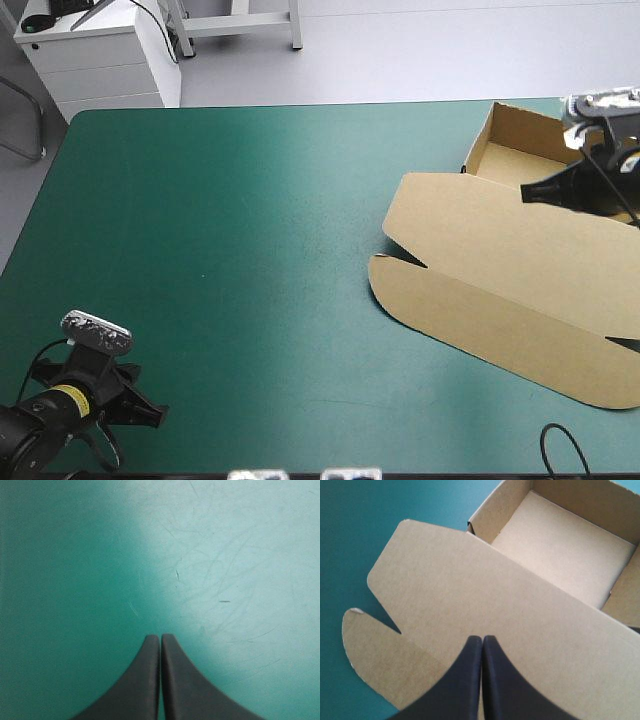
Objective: Fold the box
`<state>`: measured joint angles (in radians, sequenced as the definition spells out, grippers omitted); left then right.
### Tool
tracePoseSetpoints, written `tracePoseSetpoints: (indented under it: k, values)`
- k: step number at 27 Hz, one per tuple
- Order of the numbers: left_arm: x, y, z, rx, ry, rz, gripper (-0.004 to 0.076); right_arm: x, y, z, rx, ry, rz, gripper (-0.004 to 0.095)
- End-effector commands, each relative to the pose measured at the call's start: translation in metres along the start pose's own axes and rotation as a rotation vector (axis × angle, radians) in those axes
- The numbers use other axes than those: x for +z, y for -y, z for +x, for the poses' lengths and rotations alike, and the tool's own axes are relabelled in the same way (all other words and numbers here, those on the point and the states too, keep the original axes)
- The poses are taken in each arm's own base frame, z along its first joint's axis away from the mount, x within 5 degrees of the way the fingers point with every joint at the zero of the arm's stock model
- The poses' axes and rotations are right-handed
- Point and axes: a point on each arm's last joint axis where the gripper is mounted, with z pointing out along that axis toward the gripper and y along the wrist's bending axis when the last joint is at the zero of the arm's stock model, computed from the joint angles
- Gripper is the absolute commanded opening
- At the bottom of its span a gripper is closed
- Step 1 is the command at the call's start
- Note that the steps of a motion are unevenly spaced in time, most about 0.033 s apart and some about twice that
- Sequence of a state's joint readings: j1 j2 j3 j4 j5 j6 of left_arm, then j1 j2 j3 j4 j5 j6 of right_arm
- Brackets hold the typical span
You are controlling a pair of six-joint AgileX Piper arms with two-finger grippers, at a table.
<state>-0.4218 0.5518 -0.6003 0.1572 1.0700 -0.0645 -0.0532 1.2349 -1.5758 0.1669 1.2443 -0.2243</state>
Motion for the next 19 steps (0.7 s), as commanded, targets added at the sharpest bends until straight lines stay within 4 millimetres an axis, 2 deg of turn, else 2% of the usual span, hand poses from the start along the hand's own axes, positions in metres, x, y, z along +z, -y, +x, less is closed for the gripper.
tracePoseSetpoints:
  k: [1, 3, 7, 14, 19]
  values:
    - [-0.005, 0.000, -0.011, -0.009, 0.077, 0.002, -0.0008, -0.031, -0.008, 0.020, -0.019, 0.123, 0.024, -0.0013]
    - [-0.005, 0.000, -0.011, -0.009, 0.083, 0.003, -0.0008, -0.043, -0.017, 0.058, -0.018, 0.155, 0.032, -0.0013]
    - [-0.005, 0.000, -0.012, -0.010, 0.093, 0.005, -0.0008, -0.054, -0.026, 0.099, -0.037, 0.159, 0.024, -0.0014]
    - [-0.005, 0.000, -0.012, -0.015, 0.092, 0.013, -0.0008, -0.059, -0.039, 0.157, -0.042, 0.185, 0.008, -0.0014]
    - [-0.005, 0.005, -0.012, -0.018, 0.090, 0.057, -0.0008, -0.063, -0.048, 0.190, -0.040, 0.231, -0.019, -0.0014]
